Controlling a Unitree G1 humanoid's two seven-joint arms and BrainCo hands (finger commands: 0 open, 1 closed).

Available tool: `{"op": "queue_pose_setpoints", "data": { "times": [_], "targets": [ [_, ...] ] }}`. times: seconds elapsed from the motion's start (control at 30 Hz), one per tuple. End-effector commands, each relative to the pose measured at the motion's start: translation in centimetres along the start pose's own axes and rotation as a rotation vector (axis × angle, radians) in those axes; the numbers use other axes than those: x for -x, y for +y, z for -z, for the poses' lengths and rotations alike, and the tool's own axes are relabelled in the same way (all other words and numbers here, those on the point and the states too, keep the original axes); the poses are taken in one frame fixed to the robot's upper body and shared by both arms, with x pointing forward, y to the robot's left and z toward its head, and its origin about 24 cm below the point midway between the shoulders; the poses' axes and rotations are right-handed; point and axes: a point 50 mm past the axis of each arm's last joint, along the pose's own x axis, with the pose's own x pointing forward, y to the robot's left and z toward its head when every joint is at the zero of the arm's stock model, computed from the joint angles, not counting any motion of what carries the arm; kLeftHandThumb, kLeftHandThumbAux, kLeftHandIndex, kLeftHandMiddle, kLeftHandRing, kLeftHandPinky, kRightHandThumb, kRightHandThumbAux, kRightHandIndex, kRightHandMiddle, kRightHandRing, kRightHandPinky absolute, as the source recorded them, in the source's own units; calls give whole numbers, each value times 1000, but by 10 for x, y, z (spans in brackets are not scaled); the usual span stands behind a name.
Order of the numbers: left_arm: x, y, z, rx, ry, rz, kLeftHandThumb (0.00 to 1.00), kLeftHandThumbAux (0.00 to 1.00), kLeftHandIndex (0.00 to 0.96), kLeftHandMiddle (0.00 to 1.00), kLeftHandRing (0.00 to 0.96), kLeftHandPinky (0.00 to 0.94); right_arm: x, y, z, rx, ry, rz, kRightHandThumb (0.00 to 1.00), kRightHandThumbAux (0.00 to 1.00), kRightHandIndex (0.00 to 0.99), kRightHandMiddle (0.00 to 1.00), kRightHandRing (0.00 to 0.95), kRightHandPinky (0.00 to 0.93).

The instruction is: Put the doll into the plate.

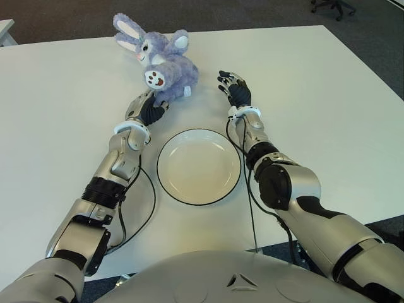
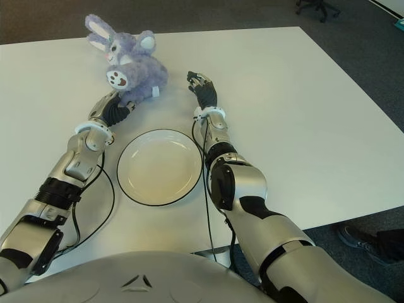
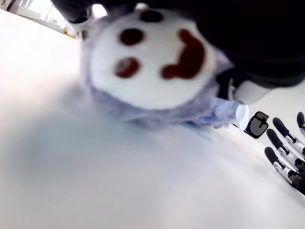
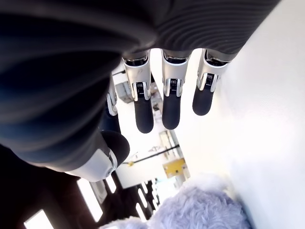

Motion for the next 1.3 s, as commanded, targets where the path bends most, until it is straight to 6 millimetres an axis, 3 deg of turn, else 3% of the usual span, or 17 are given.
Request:
{"op": "queue_pose_setpoints", "data": {
  "times": [0.03,0.17,0.2,0.27,0.4,0.83,0.87,0.9,0.93,1.17,1.3],
  "targets": [
    [0,-1,7,33,41,30,813,387,269,364,352,372,14,1,35,-62,115,23,713,730,401,211,163,109],
    [1,1,8,38,48,19,833,397,320,397,372,383,14,2,35,-60,115,23,713,731,401,212,161,111],
    [1,1,9,38,49,11,844,592,413,438,388,381,14,2,35,-60,114,23,714,732,400,211,160,116],
    [1,1,11,33,45,-9,848,648,439,452,394,377,14,2,35,-60,113,25,714,732,400,209,159,124],
    [0,2,12,7,23,-46,849,655,446,457,419,394,14,2,35,-61,110,30,713,730,401,202,160,136],
    [-4,2,19,-45,18,-79,861,644,443,600,596,607,14,2,35,-47,108,51,719,726,403,218,233,115],
    [-4,3,20,-45,18,-79,861,644,443,601,599,611,14,2,35,-47,108,51,719,726,403,218,233,115],
    [-5,4,20,-45,18,-79,855,650,443,517,635,665,14,2,35,-48,107,50,719,726,403,220,234,116],
    [-5,4,20,-44,18,-78,853,651,443,496,645,679,14,3,35,-49,107,50,719,726,403,221,235,117],
    [-6,6,21,-47,21,-71,854,651,442,492,743,800,14,3,35,-42,105,54,717,727,403,215,211,124],
    [-6,6,22,-53,20,-70,854,651,442,492,774,821,14,3,35,-36,104,55,718,727,403,213,222,127]
  ]
}}
